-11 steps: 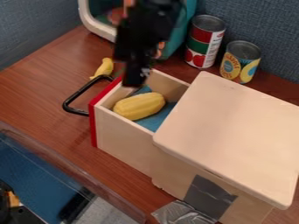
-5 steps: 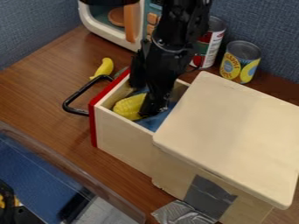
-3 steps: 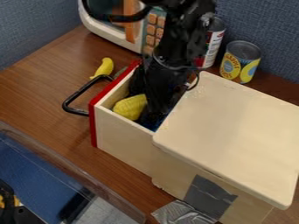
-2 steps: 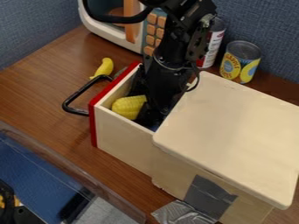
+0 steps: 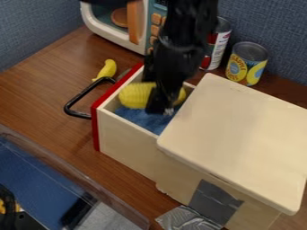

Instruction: Moved the yellow object from the box and put it on the left side of the table

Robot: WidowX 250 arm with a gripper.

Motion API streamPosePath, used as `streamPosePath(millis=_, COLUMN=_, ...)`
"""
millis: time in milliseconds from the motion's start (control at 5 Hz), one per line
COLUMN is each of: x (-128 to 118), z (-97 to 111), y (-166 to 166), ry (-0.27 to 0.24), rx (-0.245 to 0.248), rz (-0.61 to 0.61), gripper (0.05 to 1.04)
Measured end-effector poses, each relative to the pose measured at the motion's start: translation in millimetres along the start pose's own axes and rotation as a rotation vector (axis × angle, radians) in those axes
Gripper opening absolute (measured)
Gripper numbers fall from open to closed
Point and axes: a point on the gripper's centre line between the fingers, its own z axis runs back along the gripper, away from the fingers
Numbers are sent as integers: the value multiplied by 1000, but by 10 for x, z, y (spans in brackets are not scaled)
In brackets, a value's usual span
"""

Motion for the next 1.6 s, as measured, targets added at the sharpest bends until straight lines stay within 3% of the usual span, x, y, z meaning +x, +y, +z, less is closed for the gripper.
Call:
streamPosePath(millis=200, x=-112, z=355, y=209, ry=-131, rx=8, rz=41, gripper=622)
streamPosePath(millis=400, x=-480, z=440, y=489, ry=-190, rx=-9, rz=173, gripper=622)
streamPosePath(millis=600, x=-889, z=271, y=785, ry=-223, rx=-70, rz=327, gripper=622)
streamPosePath(millis=1000, x=-1493, z=-509, y=1290, ry=-217, rx=-268, rz=577, gripper=622)
streamPosePath(millis=1200, x=-1718, z=-882, y=1546, ry=-197, rx=-342, rz=632, gripper=622)
streamPosePath(millis=1400, x=-1771, z=-1251, y=1559, ry=-147, rx=-410, rz=637, gripper=621)
streamPosePath(millis=1600, x=-1735, z=-1295, y=1593, ry=-118, rx=-391, rz=596, gripper=620)
